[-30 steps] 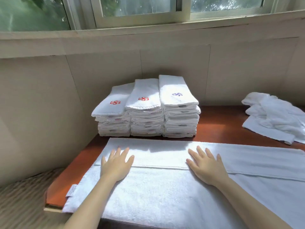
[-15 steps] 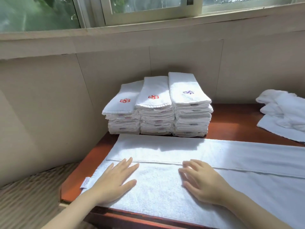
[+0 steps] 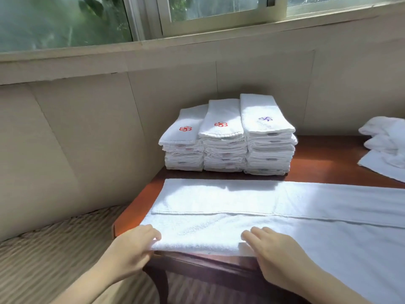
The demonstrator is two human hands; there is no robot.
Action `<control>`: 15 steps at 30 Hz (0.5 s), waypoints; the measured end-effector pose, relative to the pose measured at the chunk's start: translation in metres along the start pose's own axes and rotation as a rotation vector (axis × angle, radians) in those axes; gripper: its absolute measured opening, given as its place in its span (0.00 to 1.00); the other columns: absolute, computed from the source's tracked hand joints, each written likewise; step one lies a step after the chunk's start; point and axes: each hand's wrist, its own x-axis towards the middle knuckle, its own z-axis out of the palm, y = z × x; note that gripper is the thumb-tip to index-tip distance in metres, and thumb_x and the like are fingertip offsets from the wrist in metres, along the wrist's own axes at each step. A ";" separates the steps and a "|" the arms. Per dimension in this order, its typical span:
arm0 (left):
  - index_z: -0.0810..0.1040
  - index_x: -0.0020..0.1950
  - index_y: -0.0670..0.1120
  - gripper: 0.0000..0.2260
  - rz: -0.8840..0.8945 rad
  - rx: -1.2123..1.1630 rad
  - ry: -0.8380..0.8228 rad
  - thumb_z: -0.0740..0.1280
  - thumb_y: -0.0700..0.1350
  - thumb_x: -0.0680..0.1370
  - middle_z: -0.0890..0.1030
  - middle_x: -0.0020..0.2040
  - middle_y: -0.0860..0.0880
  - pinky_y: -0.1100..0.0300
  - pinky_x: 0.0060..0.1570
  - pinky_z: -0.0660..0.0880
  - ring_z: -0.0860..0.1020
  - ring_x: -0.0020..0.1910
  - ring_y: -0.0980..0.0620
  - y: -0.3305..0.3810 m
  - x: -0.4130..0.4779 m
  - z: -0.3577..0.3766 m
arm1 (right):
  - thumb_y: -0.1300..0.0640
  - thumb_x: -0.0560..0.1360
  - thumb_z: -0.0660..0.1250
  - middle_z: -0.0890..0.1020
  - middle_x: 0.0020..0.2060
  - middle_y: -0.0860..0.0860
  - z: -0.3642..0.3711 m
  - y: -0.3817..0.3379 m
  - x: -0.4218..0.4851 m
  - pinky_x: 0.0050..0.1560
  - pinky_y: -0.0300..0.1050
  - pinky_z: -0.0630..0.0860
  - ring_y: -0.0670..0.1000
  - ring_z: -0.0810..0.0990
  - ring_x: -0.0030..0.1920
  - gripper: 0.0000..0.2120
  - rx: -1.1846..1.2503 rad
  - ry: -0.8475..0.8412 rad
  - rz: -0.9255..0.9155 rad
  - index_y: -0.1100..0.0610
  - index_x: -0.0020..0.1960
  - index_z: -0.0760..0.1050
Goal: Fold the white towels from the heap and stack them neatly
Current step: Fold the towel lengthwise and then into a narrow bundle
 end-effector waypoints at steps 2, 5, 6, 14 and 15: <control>0.71 0.45 0.52 0.13 -0.026 -0.034 0.031 0.58 0.43 0.62 0.77 0.35 0.55 0.66 0.35 0.68 0.70 0.38 0.60 -0.009 0.005 -0.006 | 0.63 0.70 0.58 0.74 0.51 0.45 -0.008 0.015 0.001 0.37 0.45 0.68 0.52 0.76 0.50 0.19 0.015 -0.046 0.129 0.50 0.58 0.68; 0.78 0.40 0.48 0.10 -0.288 -0.281 0.085 0.60 0.40 0.63 0.79 0.34 0.56 0.66 0.37 0.69 0.73 0.35 0.60 -0.022 0.024 -0.020 | 0.61 0.73 0.56 0.75 0.50 0.43 -0.027 0.052 0.008 0.41 0.45 0.70 0.51 0.76 0.52 0.15 0.156 -0.096 0.287 0.44 0.54 0.67; 0.78 0.38 0.49 0.09 -0.398 -0.390 0.091 0.62 0.39 0.63 0.78 0.32 0.56 0.67 0.34 0.69 0.73 0.32 0.62 -0.026 0.033 -0.024 | 0.61 0.73 0.58 0.75 0.46 0.43 -0.036 0.067 0.012 0.42 0.44 0.71 0.50 0.76 0.49 0.13 0.198 -0.103 0.328 0.42 0.48 0.68; 0.73 0.38 0.43 0.08 -0.977 -0.763 0.033 0.63 0.41 0.77 0.70 0.34 0.50 0.58 0.36 0.61 0.66 0.34 0.52 -0.064 0.133 0.030 | 0.58 0.76 0.62 0.73 0.34 0.52 -0.033 0.152 0.103 0.38 0.44 0.65 0.57 0.75 0.43 0.17 0.116 -0.145 0.458 0.54 0.31 0.61; 0.70 0.37 0.44 0.10 -1.016 -0.676 0.012 0.62 0.43 0.79 0.70 0.34 0.50 0.58 0.35 0.61 0.66 0.33 0.52 -0.066 0.139 0.043 | 0.58 0.77 0.60 0.74 0.36 0.51 -0.019 0.156 0.111 0.38 0.44 0.63 0.55 0.75 0.44 0.17 0.086 -0.181 0.444 0.53 0.31 0.60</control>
